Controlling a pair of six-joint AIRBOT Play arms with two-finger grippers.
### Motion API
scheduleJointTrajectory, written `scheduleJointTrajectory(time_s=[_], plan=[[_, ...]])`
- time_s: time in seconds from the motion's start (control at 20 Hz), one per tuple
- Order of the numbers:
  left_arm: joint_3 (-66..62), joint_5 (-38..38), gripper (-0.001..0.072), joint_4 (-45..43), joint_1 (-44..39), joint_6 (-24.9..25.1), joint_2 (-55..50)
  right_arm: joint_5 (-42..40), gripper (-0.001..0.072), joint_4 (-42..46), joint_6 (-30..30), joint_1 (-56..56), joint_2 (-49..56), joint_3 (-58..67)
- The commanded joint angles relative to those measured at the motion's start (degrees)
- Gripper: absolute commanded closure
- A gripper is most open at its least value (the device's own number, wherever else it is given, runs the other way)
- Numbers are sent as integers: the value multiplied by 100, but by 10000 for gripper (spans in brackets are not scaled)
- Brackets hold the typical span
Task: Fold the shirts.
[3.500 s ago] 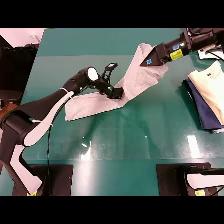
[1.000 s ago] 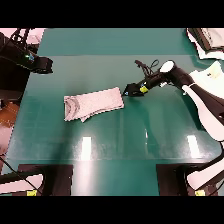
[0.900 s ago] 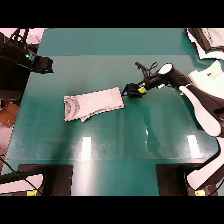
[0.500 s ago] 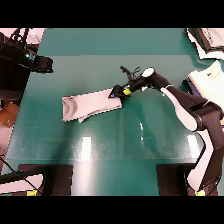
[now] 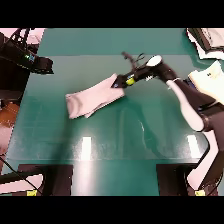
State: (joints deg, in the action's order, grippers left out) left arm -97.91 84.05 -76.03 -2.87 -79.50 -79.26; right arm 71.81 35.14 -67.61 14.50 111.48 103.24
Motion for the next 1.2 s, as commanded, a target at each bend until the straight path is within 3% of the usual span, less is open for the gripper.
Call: scheduleJointTrajectory(time_s=[0.0, 0.5, 0.75, 1.0, 1.15], plan=[[0, 42, 684, 39, 4, -9, -2, 42, 702, 1010, -348, -979, -710, 57], [0, -4, 684, 616, -37, -39, -2, -695, 702, 1104, -459, -4336, -1810, 61], [0, -7, 684, 669, -37, -116, -4, -684, 702, 789, -437, -5069, -1812, 431], [0, -4, 685, 669, -37, -114, -13, 17, 702, 804, -437, -5421, -1829, 1510], [2, -2, 684, 669, -37, -114, -39, 90, 702, 850, -450, -5685, -2157, 1143]])
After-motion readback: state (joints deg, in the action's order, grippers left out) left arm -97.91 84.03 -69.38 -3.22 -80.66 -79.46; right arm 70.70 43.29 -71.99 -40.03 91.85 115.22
